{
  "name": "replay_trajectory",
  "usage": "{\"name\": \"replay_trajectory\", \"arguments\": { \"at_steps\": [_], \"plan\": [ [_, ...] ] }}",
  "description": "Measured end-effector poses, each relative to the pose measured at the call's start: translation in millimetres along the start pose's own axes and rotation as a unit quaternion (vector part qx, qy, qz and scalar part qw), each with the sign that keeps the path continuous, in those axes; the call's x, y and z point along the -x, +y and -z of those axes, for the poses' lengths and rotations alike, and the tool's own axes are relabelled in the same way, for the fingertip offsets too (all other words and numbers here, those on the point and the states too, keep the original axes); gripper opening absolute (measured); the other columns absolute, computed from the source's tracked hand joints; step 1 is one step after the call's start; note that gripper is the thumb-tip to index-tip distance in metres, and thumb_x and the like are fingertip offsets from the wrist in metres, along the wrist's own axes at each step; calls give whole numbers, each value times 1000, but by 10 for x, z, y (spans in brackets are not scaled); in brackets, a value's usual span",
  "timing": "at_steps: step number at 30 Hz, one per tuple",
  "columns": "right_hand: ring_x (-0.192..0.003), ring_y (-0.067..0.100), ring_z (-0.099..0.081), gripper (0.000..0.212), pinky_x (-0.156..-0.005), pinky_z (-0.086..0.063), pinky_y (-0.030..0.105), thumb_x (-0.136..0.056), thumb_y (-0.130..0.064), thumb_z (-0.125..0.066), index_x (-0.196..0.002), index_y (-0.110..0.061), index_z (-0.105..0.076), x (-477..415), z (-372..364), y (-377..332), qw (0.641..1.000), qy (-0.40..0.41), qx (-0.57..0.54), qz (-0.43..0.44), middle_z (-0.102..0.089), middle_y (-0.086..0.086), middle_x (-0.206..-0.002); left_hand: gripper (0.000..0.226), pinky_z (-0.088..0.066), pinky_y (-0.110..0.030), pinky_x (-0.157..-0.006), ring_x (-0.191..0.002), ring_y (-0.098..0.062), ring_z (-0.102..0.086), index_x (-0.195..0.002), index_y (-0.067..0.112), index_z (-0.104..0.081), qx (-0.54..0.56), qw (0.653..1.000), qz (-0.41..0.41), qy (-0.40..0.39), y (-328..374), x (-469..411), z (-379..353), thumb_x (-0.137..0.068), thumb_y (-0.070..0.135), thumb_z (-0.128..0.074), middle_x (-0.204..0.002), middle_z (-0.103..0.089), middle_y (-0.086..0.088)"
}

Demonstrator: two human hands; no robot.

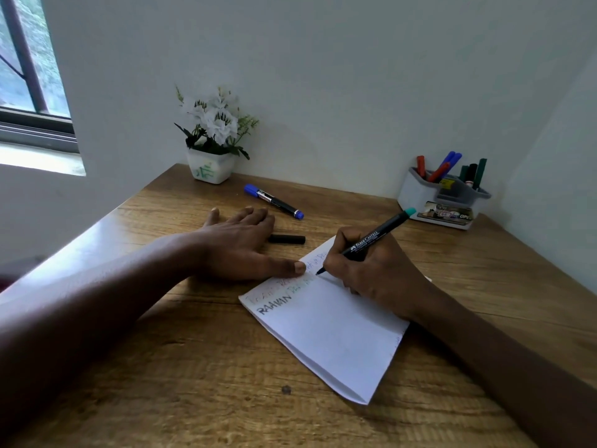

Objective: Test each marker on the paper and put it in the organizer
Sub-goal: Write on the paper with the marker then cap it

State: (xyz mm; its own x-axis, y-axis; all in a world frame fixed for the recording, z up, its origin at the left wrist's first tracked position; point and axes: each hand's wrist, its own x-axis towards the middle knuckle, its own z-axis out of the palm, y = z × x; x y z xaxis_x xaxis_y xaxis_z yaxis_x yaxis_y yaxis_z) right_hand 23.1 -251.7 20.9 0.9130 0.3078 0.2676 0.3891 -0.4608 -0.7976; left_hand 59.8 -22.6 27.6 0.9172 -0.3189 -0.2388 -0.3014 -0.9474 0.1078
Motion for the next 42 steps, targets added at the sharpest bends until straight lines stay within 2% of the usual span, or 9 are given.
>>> {"name": "replay_trajectory", "arguments": {
  "at_steps": [3,7,11,15,20,24,31,35,42],
  "plan": [
    [-47,7,-56,16,-48,-47,20,-85,-8,-71,-70,-9,-65,8,-1,-2,1000,-1,-29,-10,-62,0,-53,133,6,-63,-121,-154,-16,14,-160,25,6,0,1000,-1,-2,-2,4,1,-53,99,-19,-168,15,2],
    [-52,6,-54,16,-50,-45,22,-83,-13,-73,-69,-10,-64,18,-34,-13,1000,6,22,13,-61,-4,-56,130,6,-63,-121,-154,-17,13,-161,25,5,-2,1000,-3,3,-3,-1,8,-56,99,-21,-168,14,2],
    [-50,7,-51,23,-50,-43,26,-81,-10,-72,-62,-14,-61,16,-36,-2,998,44,27,19,-58,-8,-52,129,3,-65,-120,-155,-18,11,-161,24,3,-11,1000,-7,2,-7,-9,10,-57,98,-21,-169,13,1],
    [-52,1,-54,24,-50,-40,15,-83,-10,-73,-63,-19,-62,23,-46,-26,998,28,53,31,-60,-11,-54,133,2,-66,-120,-155,-19,10,-161,24,3,-11,1000,-8,3,-14,-6,14,-53,99,-18,-169,12,0],
    [-46,6,-53,22,-49,-44,27,-81,-10,-71,-62,-11,-61,15,-41,-25,998,49,39,12,-59,-6,-50,127,2,-65,-121,-155,-18,10,-161,24,2,-11,1000,-5,5,5,-6,13,-59,95,-22,-169,11,1],
    [-48,4,-59,21,-51,-45,17,-84,-8,-70,-65,-13,-63,42,-42,-47,999,30,24,11,-64,-2,-52,126,3,-64,-121,-155,-18,9,-161,25,2,-9,1000,-5,6,-5,-3,12,-60,95,-22,-169,11,1],
    [-51,11,-57,18,-52,-47,31,-83,-12,-71,-66,-10,-63,27,-45,-34,997,56,40,18,-62,-1,-54,126,3,-64,-121,-155,-19,8,-161,25,2,-11,1000,-7,7,-11,-17,14,-59,96,-22,-169,10,1],
    [-53,6,-62,16,-54,-47,21,-84,-11,-72,-69,-12,-66,34,-37,-21,999,40,30,18,-68,2,-57,125,3,-64,-121,-155,-18,8,-161,26,1,-9,1000,-7,8,-16,-22,11,-60,96,-23,-169,10,2],
    [-51,4,-60,18,-53,-45,18,-84,-12,-72,-67,-13,-65,27,-45,4,998,51,30,13,-66,0,-54,127,2,-64,-121,-155,-18,8,-161,26,0,-8,1000,-12,10,-35,-25,1,-58,98,-22,-169,9,1]
  ]
}}
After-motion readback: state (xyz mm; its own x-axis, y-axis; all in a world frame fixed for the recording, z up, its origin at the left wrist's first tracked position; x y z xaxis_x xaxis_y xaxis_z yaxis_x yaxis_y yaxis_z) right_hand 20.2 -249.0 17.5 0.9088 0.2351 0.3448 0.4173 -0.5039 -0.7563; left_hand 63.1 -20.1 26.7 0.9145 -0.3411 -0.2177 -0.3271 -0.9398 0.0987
